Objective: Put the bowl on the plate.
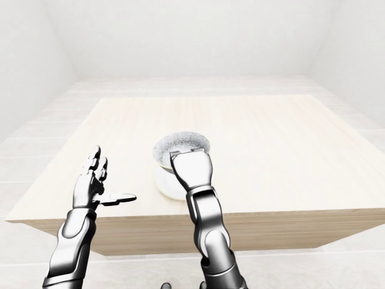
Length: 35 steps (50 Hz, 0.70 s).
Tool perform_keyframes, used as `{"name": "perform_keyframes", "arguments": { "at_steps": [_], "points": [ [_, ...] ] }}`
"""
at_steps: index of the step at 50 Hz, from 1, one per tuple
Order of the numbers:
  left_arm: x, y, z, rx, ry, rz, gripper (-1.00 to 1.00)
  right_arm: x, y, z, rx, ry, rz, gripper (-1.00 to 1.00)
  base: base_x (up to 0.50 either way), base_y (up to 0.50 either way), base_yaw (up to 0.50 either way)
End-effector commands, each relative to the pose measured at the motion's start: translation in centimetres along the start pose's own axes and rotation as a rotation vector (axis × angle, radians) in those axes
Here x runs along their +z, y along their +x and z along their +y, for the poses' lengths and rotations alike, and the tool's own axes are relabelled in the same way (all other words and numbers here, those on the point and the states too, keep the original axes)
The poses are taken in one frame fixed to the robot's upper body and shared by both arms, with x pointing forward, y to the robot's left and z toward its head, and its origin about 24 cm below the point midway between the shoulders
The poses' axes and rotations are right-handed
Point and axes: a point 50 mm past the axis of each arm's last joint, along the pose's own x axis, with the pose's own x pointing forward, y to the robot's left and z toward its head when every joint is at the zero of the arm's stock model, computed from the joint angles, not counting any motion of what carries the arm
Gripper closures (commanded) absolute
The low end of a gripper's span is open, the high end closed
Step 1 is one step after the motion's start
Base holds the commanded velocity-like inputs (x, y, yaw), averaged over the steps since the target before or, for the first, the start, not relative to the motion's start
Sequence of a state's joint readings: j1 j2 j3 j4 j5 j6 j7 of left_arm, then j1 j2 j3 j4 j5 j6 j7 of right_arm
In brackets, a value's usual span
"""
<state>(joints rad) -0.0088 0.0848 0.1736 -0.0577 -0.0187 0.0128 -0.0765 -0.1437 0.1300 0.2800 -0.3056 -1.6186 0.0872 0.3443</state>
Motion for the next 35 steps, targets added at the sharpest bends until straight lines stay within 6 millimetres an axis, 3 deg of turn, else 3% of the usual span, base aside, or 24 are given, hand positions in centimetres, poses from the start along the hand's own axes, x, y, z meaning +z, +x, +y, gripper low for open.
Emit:
{"name": "perform_keyframes", "arguments": {
  "at_steps": [1,35],
  "points": [
    [0.0,-0.1,0.1,0.001,-0.001,0.0,-1.0,0.8,-0.3,0.4,-0.025,0.044,-0.032,0.29,0.0,0.0,0.0],
    [-0.1,-0.3,0.1,0.004,0.007,-0.001,-1.0,1.0,0.6,2.0,0.0,0.093,-0.053,0.3,0.0,0.0,0.0]
  ]
}}
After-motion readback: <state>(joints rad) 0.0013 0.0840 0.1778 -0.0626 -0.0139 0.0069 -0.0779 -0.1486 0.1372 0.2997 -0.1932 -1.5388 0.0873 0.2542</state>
